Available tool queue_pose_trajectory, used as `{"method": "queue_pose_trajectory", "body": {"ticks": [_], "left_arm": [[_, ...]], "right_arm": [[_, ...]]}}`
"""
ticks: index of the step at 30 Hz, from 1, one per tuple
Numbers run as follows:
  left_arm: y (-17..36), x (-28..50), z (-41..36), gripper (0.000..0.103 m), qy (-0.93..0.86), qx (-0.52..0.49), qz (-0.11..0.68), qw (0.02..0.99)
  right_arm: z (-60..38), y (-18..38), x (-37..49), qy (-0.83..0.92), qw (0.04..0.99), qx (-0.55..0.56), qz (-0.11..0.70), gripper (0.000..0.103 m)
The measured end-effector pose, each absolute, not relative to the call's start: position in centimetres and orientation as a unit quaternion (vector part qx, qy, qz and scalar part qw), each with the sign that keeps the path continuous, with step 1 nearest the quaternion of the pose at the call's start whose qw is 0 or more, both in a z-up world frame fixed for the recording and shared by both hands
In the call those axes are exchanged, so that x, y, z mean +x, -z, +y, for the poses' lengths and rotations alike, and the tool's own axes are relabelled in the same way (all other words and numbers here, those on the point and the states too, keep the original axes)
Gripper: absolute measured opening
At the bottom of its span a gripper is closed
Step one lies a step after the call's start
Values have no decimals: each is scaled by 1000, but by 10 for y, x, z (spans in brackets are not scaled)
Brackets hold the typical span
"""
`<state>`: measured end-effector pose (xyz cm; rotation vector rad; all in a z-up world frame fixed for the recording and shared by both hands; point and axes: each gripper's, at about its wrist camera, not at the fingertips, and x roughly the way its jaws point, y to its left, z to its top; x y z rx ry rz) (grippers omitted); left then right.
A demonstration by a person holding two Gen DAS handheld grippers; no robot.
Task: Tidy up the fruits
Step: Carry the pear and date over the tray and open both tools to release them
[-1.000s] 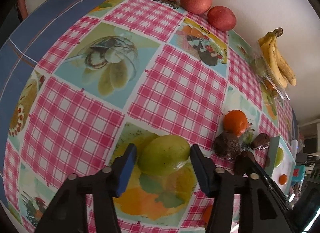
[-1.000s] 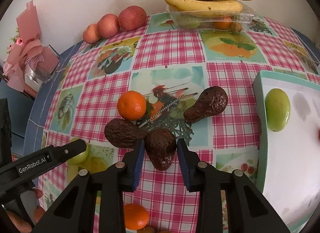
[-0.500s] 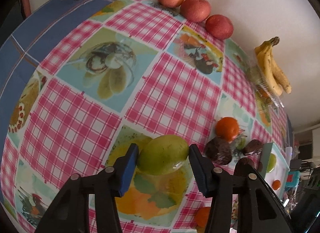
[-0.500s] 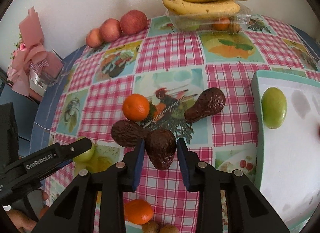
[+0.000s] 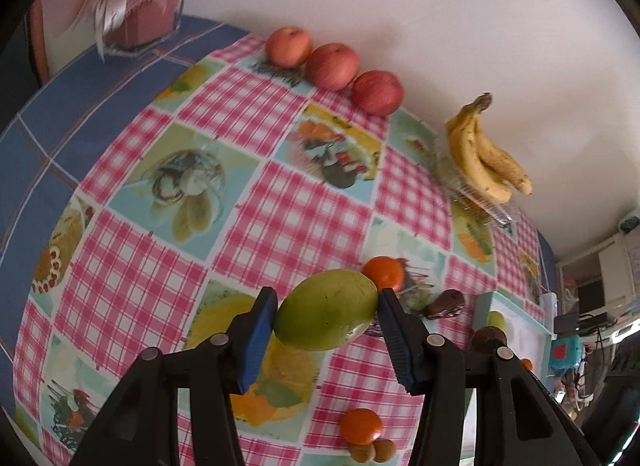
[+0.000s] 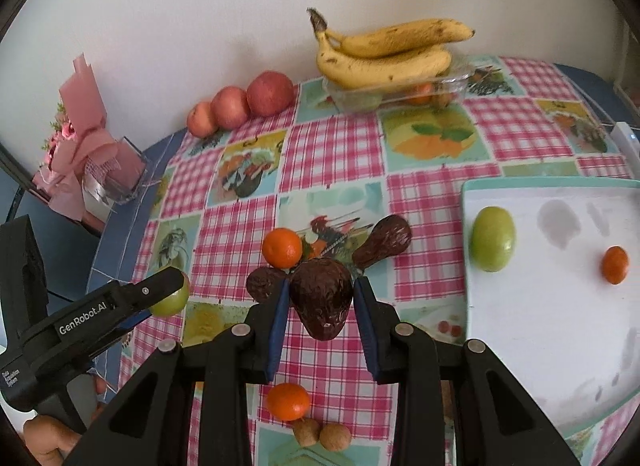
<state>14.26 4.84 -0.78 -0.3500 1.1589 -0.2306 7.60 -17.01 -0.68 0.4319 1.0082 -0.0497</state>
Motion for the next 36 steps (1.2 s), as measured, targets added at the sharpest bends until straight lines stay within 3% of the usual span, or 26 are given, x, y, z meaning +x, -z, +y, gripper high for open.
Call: {"method": "queue_pose_trajectory", "body": {"ticks": [22, 36], "left_arm": [[-26, 119, -30, 55, 189, -116, 525, 822], [-27, 78, -132, 55, 278, -36, 532, 799]], "right_arm": [[-278, -27, 26, 143, 858, 212, 446, 34], [-353, -38, -20, 236, 846, 223, 423, 34]]}}
